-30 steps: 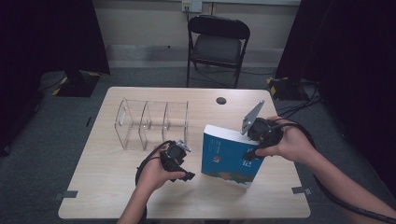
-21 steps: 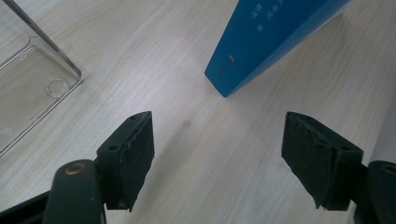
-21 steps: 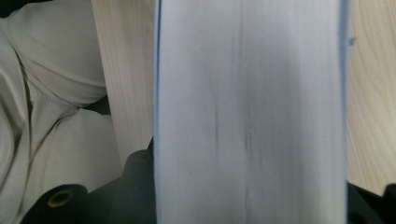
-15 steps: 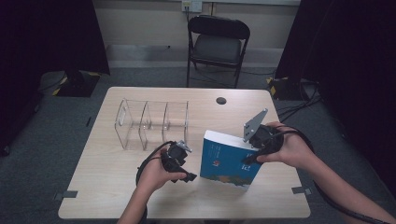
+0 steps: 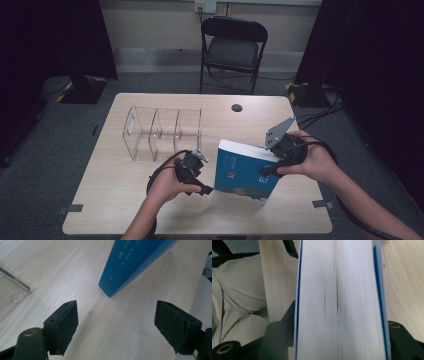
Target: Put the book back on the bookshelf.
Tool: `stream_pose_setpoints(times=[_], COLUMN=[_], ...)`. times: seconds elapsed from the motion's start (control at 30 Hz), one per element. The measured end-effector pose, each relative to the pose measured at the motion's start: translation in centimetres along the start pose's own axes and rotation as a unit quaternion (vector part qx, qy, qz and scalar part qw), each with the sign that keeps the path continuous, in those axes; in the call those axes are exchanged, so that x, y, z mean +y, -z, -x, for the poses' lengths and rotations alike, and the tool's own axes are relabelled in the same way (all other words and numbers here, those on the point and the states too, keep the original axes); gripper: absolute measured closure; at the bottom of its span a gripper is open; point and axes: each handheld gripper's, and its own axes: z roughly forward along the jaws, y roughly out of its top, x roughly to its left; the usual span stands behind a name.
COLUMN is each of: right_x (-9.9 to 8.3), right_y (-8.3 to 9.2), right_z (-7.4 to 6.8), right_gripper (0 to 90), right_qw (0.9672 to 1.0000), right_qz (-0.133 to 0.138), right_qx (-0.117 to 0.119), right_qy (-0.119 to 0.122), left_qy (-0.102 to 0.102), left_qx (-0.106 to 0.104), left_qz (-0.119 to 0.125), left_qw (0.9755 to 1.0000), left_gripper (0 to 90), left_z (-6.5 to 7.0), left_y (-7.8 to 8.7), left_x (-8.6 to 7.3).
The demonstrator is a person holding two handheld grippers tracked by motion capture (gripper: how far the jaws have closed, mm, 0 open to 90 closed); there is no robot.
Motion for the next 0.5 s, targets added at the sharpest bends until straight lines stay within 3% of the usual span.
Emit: stream_pose_setpoints(times=[0.13,0.27,0.5], right_x=[-0.4,-0.5,-0.9], right_y=[0.2,0.2,0.3], right_z=[0.1,0.2,0.5], right_gripper=[41.9,41.9,41.5], right_qw=[0.9997,0.9995,0.9989], right_qz=[0.023,0.031,0.044], right_qx=[-0.003,0.003,0.009], right_qy=[-0.009,0.000,-0.012], left_qy=[-0.009,-0.015,-0.028], left_qx=[0.001,0.009,0.015], left_qz=[-0.005,-0.017,-0.018], left_qw=[1.0000,0.9997,0.9994], left_gripper=[17.9,22.0,23.3], left_z=[0.2,0.3,0.4], left_y=[0.9,1.6,2.9], left_x=[0.4,0.6,1.5])
